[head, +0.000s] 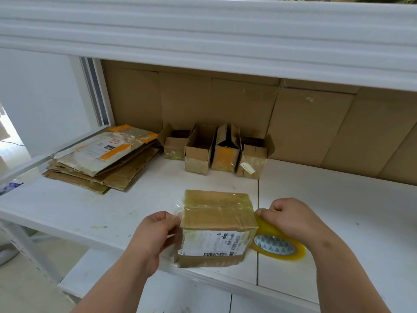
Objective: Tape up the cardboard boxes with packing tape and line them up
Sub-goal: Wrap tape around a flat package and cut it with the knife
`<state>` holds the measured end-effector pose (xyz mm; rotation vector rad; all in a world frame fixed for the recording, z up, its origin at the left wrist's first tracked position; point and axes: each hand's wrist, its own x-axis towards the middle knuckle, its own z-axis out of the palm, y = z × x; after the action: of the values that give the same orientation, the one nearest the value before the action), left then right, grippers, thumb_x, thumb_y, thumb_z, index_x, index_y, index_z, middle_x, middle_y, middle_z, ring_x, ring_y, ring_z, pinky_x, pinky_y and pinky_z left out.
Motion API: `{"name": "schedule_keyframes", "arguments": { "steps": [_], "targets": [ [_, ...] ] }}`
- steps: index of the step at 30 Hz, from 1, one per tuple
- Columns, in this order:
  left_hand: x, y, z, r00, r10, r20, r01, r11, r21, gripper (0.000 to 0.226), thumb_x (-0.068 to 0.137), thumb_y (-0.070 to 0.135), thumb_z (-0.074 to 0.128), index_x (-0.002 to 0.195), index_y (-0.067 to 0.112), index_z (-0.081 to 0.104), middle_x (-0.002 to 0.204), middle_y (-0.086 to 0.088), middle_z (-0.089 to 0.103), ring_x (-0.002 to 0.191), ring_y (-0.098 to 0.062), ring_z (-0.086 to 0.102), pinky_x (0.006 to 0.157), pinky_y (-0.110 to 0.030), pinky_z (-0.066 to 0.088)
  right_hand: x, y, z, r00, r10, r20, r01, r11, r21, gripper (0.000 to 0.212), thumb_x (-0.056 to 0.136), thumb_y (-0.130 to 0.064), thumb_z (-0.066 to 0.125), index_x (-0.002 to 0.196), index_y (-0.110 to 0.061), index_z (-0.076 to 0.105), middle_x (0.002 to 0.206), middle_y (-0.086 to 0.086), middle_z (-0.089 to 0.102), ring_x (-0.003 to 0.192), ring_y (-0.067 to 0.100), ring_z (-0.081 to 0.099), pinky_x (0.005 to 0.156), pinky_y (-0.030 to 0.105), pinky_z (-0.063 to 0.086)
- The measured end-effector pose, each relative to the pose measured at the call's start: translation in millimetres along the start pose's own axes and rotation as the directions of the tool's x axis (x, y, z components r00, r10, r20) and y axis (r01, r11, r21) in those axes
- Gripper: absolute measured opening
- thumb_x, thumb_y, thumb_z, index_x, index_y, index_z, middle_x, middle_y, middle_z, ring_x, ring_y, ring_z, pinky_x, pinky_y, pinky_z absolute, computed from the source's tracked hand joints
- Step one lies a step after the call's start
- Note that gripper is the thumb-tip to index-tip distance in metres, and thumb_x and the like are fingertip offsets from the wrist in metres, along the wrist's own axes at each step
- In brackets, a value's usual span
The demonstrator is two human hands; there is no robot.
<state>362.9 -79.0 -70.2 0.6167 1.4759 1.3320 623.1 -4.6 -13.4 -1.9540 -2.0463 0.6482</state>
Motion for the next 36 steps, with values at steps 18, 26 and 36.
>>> {"name": "schedule_keyframes", "arguments": {
  "steps": [18,26,36],
  "targets": [
    [-24,17,9,0.815,0.574,-0.082,-0.458,0.725,0.514,0.014,0.091,0.026,0.067,0.078,0.028,0.062,0.072,0.005,0.065,0.068,-0.010,0.059,0.060,-0.023,0.042,3,-3,7,0.998,-0.051,-0.019,0.051,0.998,-0.023,0.036,0.090,-0.056,0.054,0.075,-0.024,0.062,0.084,-0.003,0.062,0.078,0.013,0.059,0.062,0.029,0.044],
    [-24,40,8,0.830,0.554,-0.061,-0.360,0.617,0.699,0.009,0.091,0.033,0.066,0.082,0.034,0.063,0.079,0.016,0.067,0.076,0.000,0.059,0.061,-0.016,0.038,-7,-15,2,0.998,-0.025,0.064,0.033,0.992,-0.120,0.053,0.085,-0.076,0.039,0.097,-0.032,0.065,0.097,-0.009,0.065,0.091,0.012,0.061,0.083,0.035,0.052],
    [-34,41,19,0.852,0.496,0.167,-0.329,0.259,0.908,0.052,0.090,0.065,0.046,0.138,0.043,0.049,0.127,0.008,0.053,0.101,-0.011,0.056,0.084,-0.024,0.046,-13,-26,-2,0.996,-0.002,0.093,0.012,0.994,-0.110,0.053,0.085,-0.074,0.048,0.110,-0.031,0.066,0.104,-0.009,0.063,0.096,0.014,0.060,0.088,0.036,0.052]
  ]
}}
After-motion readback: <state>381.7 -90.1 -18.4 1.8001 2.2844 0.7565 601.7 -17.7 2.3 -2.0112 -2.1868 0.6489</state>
